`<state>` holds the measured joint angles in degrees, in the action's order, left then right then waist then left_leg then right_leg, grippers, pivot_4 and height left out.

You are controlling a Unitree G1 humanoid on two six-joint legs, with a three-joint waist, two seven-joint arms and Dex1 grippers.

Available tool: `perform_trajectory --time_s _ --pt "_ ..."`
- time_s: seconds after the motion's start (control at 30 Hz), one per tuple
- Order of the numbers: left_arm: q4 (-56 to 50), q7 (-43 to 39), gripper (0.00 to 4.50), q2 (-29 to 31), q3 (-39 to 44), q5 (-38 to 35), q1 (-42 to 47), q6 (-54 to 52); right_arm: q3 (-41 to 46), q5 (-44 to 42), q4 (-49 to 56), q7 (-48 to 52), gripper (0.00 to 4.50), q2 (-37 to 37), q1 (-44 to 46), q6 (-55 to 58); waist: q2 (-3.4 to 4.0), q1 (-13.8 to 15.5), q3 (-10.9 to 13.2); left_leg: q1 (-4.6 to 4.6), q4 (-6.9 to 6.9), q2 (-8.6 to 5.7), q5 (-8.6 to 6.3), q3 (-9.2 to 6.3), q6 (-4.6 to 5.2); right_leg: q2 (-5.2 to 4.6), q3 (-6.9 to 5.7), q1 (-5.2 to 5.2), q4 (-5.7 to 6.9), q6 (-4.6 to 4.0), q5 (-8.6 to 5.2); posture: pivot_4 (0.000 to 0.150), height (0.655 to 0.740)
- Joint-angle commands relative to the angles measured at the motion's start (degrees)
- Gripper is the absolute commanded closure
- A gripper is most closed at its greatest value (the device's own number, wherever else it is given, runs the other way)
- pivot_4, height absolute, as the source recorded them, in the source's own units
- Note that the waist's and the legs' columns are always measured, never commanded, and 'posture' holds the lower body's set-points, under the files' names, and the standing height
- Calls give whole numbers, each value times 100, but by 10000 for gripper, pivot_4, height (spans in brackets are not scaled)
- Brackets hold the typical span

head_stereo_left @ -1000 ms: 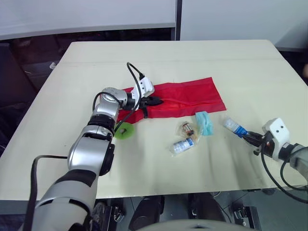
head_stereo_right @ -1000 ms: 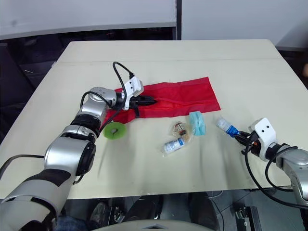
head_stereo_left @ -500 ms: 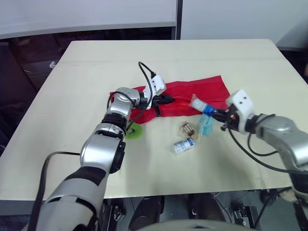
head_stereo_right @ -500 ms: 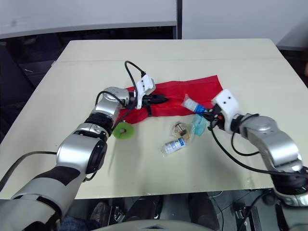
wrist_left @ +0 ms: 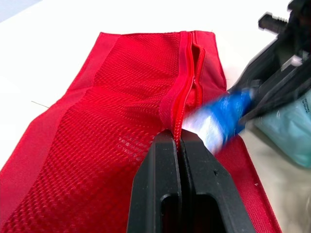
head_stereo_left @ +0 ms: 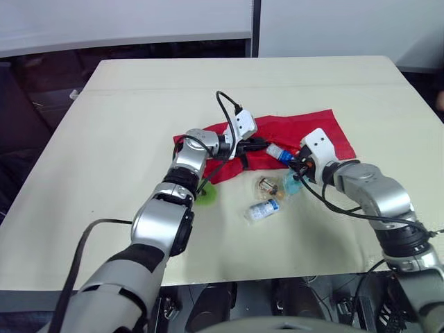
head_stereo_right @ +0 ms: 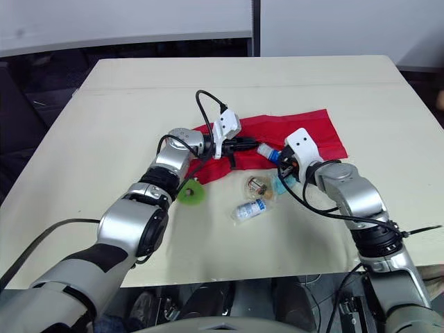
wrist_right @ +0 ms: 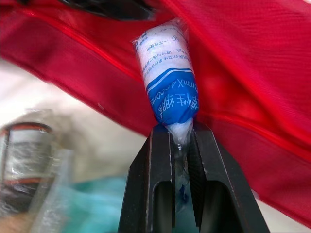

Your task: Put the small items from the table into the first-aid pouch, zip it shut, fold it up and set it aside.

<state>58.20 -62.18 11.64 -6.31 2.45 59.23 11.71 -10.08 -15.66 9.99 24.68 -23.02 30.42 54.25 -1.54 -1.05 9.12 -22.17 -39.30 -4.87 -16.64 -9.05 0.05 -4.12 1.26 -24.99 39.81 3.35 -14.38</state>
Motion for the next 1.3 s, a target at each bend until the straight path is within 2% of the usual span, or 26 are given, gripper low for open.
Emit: perform_trajectory --time_s 0.03,0.3,0.67,0.7,0.77,0.8,0.83,0.87,0.9,1.13,1.23,1.3 --pt "-589 20 45000 -56 -69 -69 -102 -68 300 -54 23 -323 44821 383 72 102 0 -3 0 0 0 0 0 1 0 0 1 -2 0 0 0 1500 7368" --pt "-928 82 45000 -97 -75 -202 -281 -498 1154 -259 -649 -1268 44821 1885 381 128 5 -56 -3 4 2 2 1 3 -2 4 6 -3 6 -2 1 1500 7368" --pt "-1002 88 45000 -112 -77 -295 -279 -685 1334 -366 -1267 -1500 44821 2536 744 46 16 -149 -9 6 8 1 1 3 -2 2 8 -4 5 -1 1 1500 7368" --pt "-1008 88 45000 -112 -79 -301 -278 -692 1340 -382 -1277 -1474 40548 2543 755 28 16 -148 -9 6 8 1 1 5 -2 2 10 -5 5 -1 1 1500 7368" --pt "-1000 87 45000 -85 -71 -311 -273 -694 1269 -404 -1208 -1338 31488 2472 727 34 17 -147 -10 6 9 1 1 4 -1 2 10 -5 5 -1 1 1500 7368" --pt "-991 88 45000 -72 -70 -314 -270 -691 1237 -408 -1177 -1288 30263 2436 712 46 17 -148 -9 6 9 1 1 5 -1 2 10 -5 5 -1 1 1500 7368" --pt "-974 90 45000 -53 -68 -316 -265 -684 1195 -401 -1131 -1245 24071 2388 687 68 17 -148 -9 5 9 1 1 6 -1 2 11 -6 4 -2 1 1500 7368" --pt "-939 98 45000 -27 -62 -315 -252 -674 1091 -384 -1045 -1133 21779 2268 642 120 17 -149 -10 5 9 1 1 6 -1 2 11 -7 4 -1 1 1500 7368" --pt "-878 105 45000 12 -48 -309 -227 -656 965 -388 -881 -962 16972 2078 559 200 17 -151 -9 3 9 1 1 8 -1 3 12 -10 5 -1 1 1500 7368" --pt "-441 135 45000 180 -23 -270 -5 -533 565 -505 271 69 16972 502 190 453 17 -143 -9 -25 2 -1 1 9 -1 3 11 -32 6 0 2 1500 7368" --pt "-325 115 45000 173 -27 -287 49 -476 499 -590 519 410 16972 53 79 385 17 -154 -9 -31 1 0 1 10 -1 3 10 -38 6 1 2 1500 7368" --pt "-266 111 45000 147 -12 -313 88 -467 461 -577 502 479 21892 -31 49 286 17 -157 -9 -31 4 2 1 11 -1 3 12 -39 6 1 2 1500 7368"
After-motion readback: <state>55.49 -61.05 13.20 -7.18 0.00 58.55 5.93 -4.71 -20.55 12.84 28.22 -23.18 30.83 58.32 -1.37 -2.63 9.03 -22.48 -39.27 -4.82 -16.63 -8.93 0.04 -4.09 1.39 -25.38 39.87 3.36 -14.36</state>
